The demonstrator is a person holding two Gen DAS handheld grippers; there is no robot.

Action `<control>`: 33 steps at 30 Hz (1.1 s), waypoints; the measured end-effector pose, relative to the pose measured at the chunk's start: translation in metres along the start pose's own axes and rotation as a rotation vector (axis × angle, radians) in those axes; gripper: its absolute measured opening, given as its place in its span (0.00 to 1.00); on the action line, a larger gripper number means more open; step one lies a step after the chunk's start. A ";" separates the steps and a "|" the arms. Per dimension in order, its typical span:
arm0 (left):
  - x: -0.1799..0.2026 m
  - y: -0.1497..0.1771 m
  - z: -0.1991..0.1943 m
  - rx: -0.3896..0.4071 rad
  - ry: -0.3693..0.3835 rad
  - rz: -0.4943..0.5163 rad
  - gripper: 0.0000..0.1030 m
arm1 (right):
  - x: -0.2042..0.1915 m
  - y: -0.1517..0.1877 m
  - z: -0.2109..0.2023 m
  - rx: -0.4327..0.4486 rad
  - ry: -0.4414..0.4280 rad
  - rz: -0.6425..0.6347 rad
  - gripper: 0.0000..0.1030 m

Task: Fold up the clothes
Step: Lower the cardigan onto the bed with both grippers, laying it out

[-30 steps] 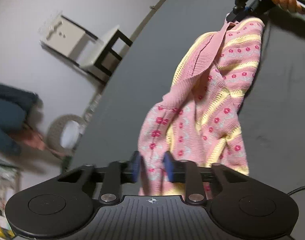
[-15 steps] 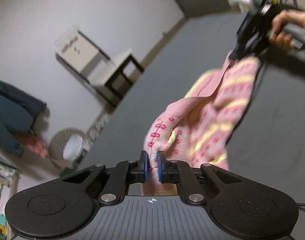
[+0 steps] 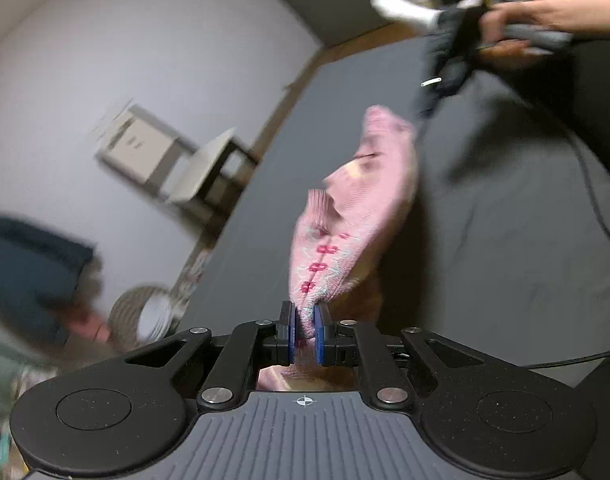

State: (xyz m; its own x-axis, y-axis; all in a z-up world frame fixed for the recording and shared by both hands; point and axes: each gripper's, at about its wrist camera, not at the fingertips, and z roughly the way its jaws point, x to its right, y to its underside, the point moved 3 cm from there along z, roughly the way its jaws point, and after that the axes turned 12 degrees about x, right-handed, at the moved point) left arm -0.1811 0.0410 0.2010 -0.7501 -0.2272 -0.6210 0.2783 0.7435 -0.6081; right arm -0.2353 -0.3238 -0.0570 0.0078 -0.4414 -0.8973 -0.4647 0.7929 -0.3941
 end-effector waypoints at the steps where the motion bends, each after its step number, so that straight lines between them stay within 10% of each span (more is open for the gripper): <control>1: -0.006 0.005 -0.002 -0.007 -0.020 -0.024 0.09 | -0.010 0.007 -0.005 -0.003 0.038 -0.061 0.13; 9: 0.006 0.028 0.009 -0.004 -0.006 -0.006 0.09 | -0.094 0.022 0.005 -0.087 0.350 -0.897 0.34; 20: 0.055 0.051 -0.008 0.041 0.042 -0.084 0.09 | -0.105 0.078 0.073 -0.768 0.116 -2.349 0.35; 29: 0.064 0.073 -0.020 0.050 0.027 -0.154 0.09 | -0.089 0.081 0.110 -1.109 -0.040 -2.555 0.32; 33: 0.065 0.077 -0.023 0.063 0.025 -0.172 0.09 | -0.072 0.088 0.128 -1.176 -0.034 -2.619 0.14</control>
State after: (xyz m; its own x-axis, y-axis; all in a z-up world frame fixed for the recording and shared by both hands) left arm -0.2224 0.0975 0.1251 -0.8043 -0.3310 -0.4935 0.1812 0.6543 -0.7342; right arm -0.1636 -0.1686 -0.0523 0.7560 0.4040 0.5150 0.3717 -0.9126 0.1702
